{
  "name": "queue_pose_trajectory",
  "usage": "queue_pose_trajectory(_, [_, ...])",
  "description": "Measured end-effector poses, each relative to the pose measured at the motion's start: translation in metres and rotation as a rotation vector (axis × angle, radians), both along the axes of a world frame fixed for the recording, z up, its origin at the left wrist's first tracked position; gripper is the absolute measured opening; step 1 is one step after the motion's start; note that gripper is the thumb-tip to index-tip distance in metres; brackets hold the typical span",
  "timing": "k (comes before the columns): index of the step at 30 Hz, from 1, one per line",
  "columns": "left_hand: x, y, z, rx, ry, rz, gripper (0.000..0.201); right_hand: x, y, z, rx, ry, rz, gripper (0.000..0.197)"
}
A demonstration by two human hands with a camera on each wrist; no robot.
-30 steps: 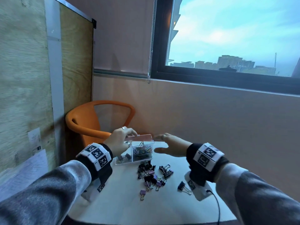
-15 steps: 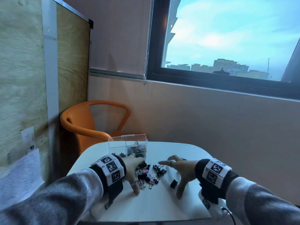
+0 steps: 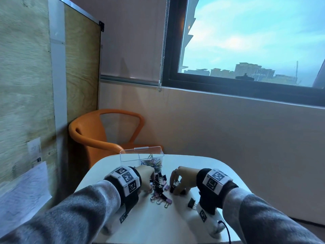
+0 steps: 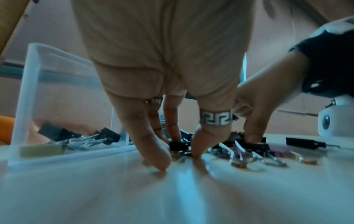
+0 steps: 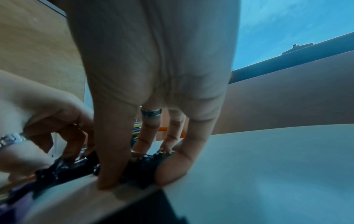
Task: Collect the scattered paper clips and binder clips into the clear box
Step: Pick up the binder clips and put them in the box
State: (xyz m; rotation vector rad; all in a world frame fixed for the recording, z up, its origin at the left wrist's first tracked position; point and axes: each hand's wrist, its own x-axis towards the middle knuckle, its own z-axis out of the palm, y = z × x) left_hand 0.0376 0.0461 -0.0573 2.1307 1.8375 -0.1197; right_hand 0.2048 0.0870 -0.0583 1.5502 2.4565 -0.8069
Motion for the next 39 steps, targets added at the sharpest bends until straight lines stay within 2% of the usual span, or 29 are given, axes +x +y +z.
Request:
queue_pose_trajectory(3, [0.006, -0.002, 0.001, 0.033, 0.075, -0.018, 0.031, -0.003, 0.002, 0.000, 0.042, -0.046, 0.030, 0.039])
queue_pose_trajectory(5, [0.008, -0.002, 0.000, 0.040, 0.097, -0.019, 0.039, -0.005, 0.002, -0.001, 0.092, -0.091, 0.033, 0.035])
queue_pose_trajectory(7, [0.008, 0.000, 0.000, 0.029, 0.092, -0.011, 0.041, -0.007, 0.001, -0.005, 0.135, -0.126, 0.025, 0.030])
queue_pose_trajectory(11, [0.006, 0.005, -0.002, 0.029, 0.060, 0.004, 0.033, -0.007, 0.000, -0.007, 0.175, -0.164, 0.022, 0.031])
queue_pose_trajectory(14, [0.005, 0.005, -0.005, 0.030, 0.042, 0.015, 0.032, -0.004, -0.001, -0.006, 0.178, -0.186, -0.001, 0.038])
queue_pose_trajectory(16, [0.005, 0.005, -0.004, 0.037, 0.021, 0.026, 0.033, -0.002, -0.003, -0.005, 0.164, -0.180, -0.009, 0.034])
queue_pose_trajectory(19, [0.005, 0.005, -0.004, 0.049, 0.001, 0.040, 0.030, -0.002, -0.005, -0.005, 0.147, -0.143, -0.011, 0.012])
queue_pose_trajectory(22, [0.003, 0.006, -0.006, 0.051, -0.012, 0.063, 0.027, 0.003, -0.003, -0.003, 0.110, -0.080, -0.061, 0.022])
queue_pose_trajectory(24, [0.001, 0.005, -0.006, 0.035, -0.021, 0.067, 0.024, 0.010, -0.003, -0.002, -0.032, 0.154, -0.184, 0.027])
queue_pose_trajectory(28, [-0.002, 0.002, -0.004, 0.013, -0.091, 0.080, 0.010, 0.024, -0.005, 0.004, -0.391, 0.946, -0.495, 0.035])
queue_pose_trajectory(30, [-0.006, 0.002, -0.002, -0.004, -0.160, 0.103, 0.007, 0.028, -0.004, 0.009, -0.509, 1.246, -0.638, 0.034])
queue_pose_trajectory(33, [-0.015, 0.003, 0.003, -0.114, -0.462, 0.195, 0.015, 0.032, -0.005, 0.018, -0.722, 1.654, -0.802, 0.024])
queue_pose_trajectory(35, [-0.021, 0.001, 0.010, -0.161, -0.724, 0.259, 0.014, 0.031, -0.007, 0.020, -0.802, 1.833, -0.830, 0.027])
queue_pose_trajectory(37, [-0.031, 0.000, 0.019, -0.121, -0.940, 0.287, 0.017, 0.027, -0.007, 0.019, -0.829, 1.980, -0.783, 0.057])
queue_pose_trajectory(39, [-0.042, 0.002, 0.030, -0.016, -1.047, 0.309, 0.017, 0.025, -0.003, 0.016, -0.877, 2.115, -0.735, 0.078])
